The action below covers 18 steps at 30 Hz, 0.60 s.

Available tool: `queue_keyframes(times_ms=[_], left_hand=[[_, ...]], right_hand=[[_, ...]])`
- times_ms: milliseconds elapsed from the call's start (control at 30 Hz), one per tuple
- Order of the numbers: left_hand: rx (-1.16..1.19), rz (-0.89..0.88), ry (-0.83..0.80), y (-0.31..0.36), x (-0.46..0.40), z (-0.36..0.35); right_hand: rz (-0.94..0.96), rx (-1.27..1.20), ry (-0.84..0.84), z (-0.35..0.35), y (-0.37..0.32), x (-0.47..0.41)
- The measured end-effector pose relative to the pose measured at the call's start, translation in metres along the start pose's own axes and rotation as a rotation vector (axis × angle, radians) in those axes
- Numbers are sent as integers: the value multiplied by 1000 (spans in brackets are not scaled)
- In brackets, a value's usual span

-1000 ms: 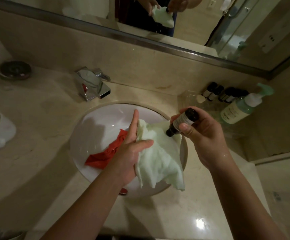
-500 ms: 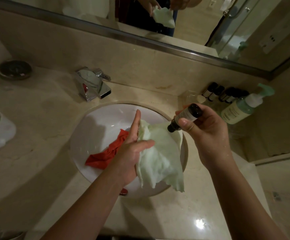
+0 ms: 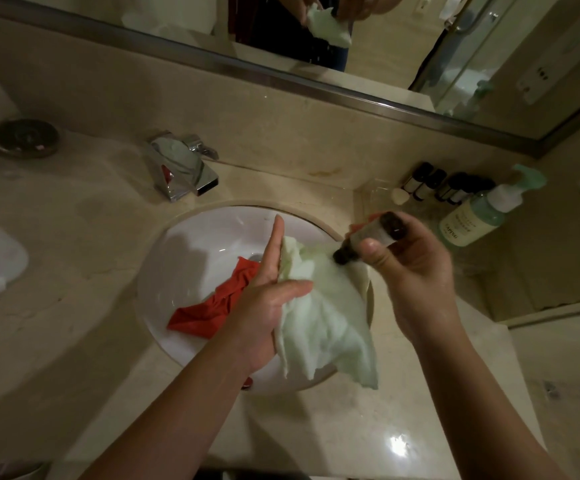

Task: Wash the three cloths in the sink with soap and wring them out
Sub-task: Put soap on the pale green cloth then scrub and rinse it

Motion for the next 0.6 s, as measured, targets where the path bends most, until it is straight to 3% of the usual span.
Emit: queue_keyframes(times_ms=[67,200,300,433,600], left_hand=[[1,1,4,0,0,1],[28,8,21,-1,0,1],[26,9,25,0,-1,1],[30,11,30,0,-1,1],[-1,-14,33,3,-2,2]], right_hand=[[76,-67,55,10,-9,-3],[65,73,-49,-1,-1,1],[138,-7,-1,6,-7,1],[93,59,-93,-3,1,3],[164,-75,-31,1,-5,2]])
Point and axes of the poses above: each hand's wrist, its own x-axis away from the middle knuckle, its own z-axis out of the back of the hand, y = z × x, the point moved 8 cm from there along -x, towards the middle knuckle, and after that the axes turned 15 degrees about y, right-handed, at the moved point
